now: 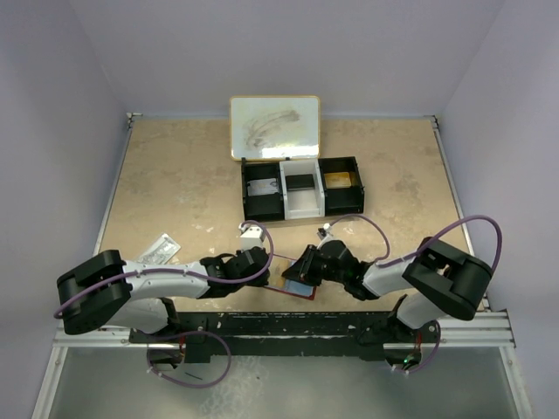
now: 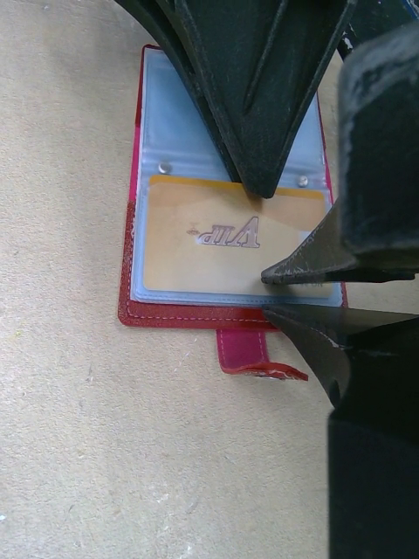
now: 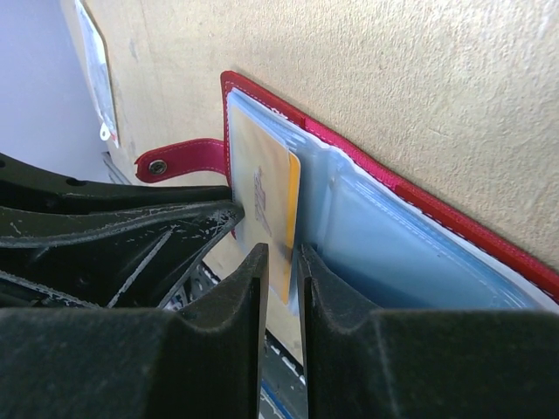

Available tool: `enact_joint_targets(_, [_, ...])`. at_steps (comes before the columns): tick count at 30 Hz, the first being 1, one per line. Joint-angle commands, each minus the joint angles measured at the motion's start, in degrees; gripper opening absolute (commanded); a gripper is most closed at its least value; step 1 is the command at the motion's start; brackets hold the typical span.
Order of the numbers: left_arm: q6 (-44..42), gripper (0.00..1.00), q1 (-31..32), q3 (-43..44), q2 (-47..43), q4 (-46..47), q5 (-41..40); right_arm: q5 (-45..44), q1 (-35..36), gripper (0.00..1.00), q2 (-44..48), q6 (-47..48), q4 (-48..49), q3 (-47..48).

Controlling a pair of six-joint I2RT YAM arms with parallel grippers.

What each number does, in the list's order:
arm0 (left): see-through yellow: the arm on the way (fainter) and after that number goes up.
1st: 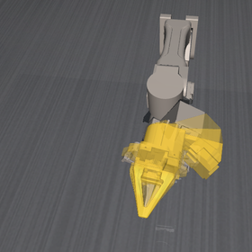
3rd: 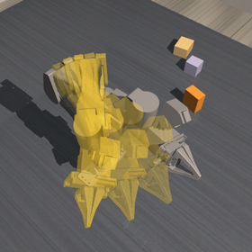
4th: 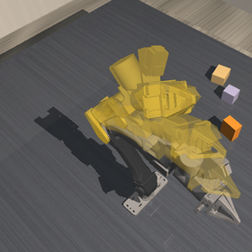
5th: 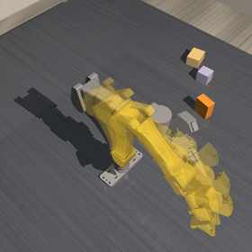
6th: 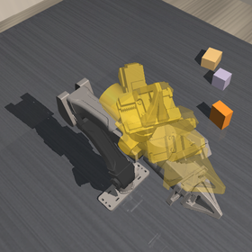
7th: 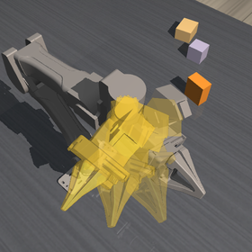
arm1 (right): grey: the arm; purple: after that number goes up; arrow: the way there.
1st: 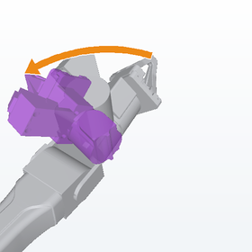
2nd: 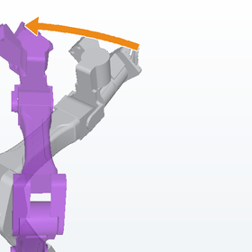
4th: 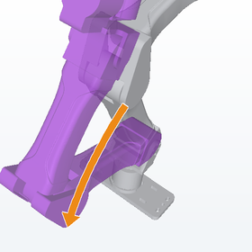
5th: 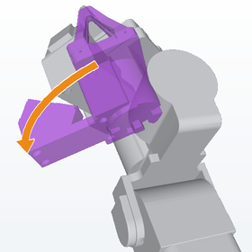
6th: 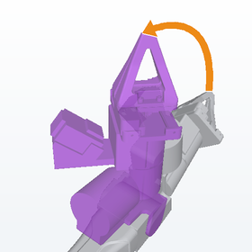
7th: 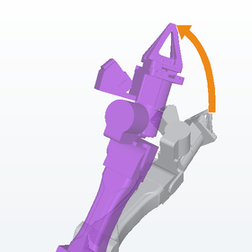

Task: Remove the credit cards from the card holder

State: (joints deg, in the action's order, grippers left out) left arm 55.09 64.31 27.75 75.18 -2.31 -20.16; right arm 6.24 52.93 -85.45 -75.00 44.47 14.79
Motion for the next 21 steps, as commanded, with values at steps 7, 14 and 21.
enact_joint_targets(7, [1.76,0.10,0.74,-0.90,1.05,2.65,3.42,1.54,0.28,0.19,-1.03,-1.69,4.10,0.68])
enact_joint_targets(14, [1.75,0.09,0.81,-0.63,1.24,1.92,2.66,-0.10,0.24,0.03,2.80,-0.97,2.16,-0.11])
enact_joint_targets(21, [2.59,0.08,0.81,-0.72,2.11,0.81,1.27,-0.78,0.07,0.05,6.49,0.09,-0.98,-1.27])
